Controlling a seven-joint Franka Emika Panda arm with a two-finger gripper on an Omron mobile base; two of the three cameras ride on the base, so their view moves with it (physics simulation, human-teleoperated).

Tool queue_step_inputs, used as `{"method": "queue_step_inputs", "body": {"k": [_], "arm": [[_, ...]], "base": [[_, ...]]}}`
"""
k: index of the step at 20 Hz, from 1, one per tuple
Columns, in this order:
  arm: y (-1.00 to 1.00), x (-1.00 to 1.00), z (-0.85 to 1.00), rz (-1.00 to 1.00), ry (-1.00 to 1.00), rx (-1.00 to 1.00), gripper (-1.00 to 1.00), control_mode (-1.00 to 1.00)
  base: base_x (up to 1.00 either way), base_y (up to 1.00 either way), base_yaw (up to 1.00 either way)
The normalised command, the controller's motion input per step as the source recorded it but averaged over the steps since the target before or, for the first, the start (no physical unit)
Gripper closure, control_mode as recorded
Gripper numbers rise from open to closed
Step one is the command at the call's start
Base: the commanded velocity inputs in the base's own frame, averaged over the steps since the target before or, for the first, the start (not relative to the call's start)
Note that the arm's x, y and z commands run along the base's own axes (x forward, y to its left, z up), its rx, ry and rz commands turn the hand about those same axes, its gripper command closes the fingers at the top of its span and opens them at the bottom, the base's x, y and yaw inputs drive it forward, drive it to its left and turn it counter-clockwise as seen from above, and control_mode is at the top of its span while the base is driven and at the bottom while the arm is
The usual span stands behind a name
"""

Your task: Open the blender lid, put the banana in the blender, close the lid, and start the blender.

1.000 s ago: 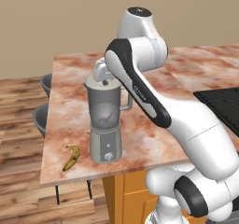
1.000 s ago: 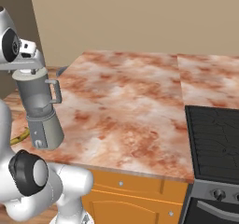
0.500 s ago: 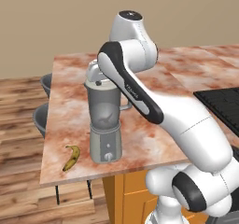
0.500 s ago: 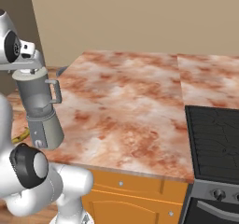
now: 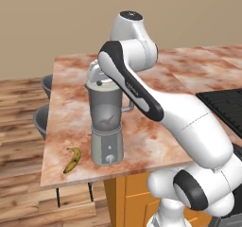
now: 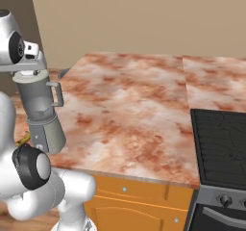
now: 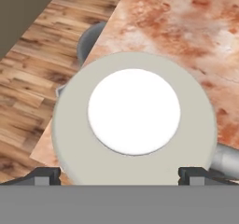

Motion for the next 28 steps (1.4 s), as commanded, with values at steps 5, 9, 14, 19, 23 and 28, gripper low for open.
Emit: {"method": "queue_step_inputs", "body": {"k": [5,9,14,19,23,28], "arm": [[0.0,0.17,0.0,0.0,0.0,0.0,-1.0,-1.0],[0.0,0.2,-0.02,0.0,0.0,0.0,-1.0,-1.0],[0.0,0.13,-0.13,0.0,0.0,0.0,-1.0,-1.0],[0.0,0.05,-0.26,0.0,0.0,0.0,-1.0,-1.0],[0.04,0.0,-0.3,0.0,0.0,0.0,-1.0,-1.0],[0.19,0.02,-0.29,0.0,0.01,0.0,1.0,-1.0]], "base": [[0.0,0.0,0.0],[0.0,0.0,0.0],[0.0,0.0,0.0],[0.0,0.0,0.0],[0.0,0.0,0.0],[0.0,0.0,0.0]]}}
